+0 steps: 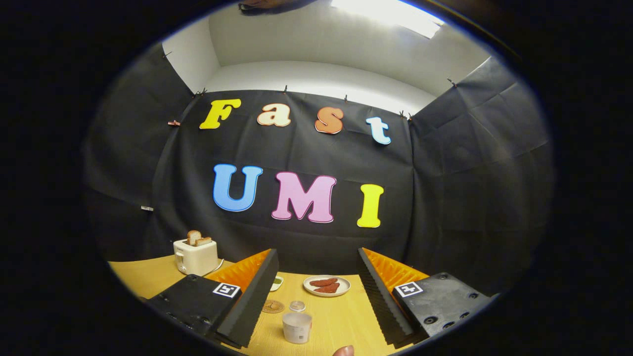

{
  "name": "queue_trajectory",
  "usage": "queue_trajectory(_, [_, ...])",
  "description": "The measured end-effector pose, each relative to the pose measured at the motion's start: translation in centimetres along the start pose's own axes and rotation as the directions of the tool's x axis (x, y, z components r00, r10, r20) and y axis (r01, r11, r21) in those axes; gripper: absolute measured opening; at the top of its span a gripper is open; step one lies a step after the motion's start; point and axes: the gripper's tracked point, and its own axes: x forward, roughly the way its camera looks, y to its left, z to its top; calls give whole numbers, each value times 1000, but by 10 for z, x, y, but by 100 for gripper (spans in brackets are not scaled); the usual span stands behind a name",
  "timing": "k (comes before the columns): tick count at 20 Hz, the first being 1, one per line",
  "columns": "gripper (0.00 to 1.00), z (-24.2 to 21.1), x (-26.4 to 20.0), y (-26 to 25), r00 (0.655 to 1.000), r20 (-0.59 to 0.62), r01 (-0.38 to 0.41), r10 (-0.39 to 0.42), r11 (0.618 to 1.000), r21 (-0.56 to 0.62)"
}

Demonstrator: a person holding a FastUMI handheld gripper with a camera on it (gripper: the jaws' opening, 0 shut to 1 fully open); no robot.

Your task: Take the bottle from table, then pour the juice into the cup, finally place the bottle on the coaster

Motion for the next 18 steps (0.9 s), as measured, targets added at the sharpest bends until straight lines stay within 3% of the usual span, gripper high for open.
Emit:
queue_trajectory(10, [97,-140,5,34,991,-120,-58,54,998,-28])
queue_trajectory(18, [97,-202,31,32,986,-166,-9,11,1000,13])
